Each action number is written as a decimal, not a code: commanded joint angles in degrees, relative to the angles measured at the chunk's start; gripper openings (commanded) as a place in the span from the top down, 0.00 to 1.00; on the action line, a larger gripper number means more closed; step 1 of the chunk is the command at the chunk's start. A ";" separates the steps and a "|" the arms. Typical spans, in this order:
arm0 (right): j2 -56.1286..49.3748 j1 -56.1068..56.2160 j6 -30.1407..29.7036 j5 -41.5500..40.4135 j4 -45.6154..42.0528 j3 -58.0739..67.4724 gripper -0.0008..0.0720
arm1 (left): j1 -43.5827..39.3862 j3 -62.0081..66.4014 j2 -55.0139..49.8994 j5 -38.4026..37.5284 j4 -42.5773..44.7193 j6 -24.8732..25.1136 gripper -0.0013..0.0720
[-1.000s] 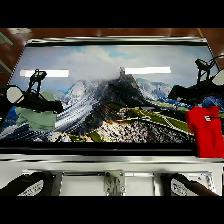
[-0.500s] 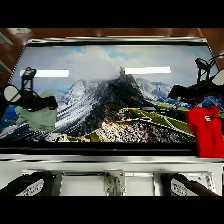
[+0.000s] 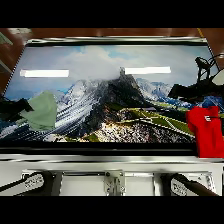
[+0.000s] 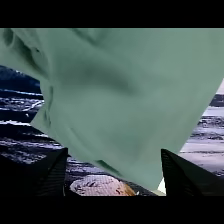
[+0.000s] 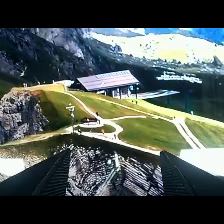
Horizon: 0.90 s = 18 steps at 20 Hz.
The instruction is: Fold the shirts.
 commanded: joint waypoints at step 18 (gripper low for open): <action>4.09 0.07 -4.63 -0.48 6.36 0.11 0.06 | -22.10 8.72 25.09 4.76 -12.70 3.13 0.94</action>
